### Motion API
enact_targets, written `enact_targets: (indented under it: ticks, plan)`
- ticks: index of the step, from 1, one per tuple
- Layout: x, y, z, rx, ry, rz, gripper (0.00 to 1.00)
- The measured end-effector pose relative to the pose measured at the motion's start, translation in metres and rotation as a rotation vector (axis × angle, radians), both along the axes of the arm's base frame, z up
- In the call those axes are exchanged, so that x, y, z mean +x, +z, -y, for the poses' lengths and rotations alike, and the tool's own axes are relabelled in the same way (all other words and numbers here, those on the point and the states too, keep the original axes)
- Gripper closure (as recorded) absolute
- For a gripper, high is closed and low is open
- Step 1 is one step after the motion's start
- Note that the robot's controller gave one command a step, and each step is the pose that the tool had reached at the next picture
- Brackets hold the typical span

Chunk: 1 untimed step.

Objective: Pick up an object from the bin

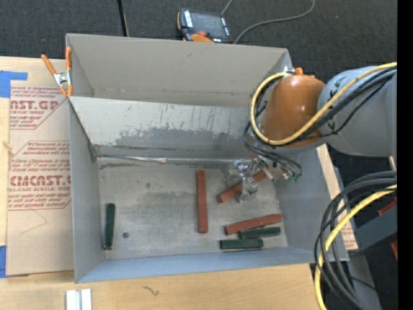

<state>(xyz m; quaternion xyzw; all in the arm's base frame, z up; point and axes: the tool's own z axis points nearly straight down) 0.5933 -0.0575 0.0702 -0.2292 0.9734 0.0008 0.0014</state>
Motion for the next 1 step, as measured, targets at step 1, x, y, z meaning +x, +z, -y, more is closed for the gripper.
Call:
enact_targets:
  ticks: [1]
  plan:
    - [0.0004,0.1826,-0.026,-0.002,-0.032,0.009,1.0]
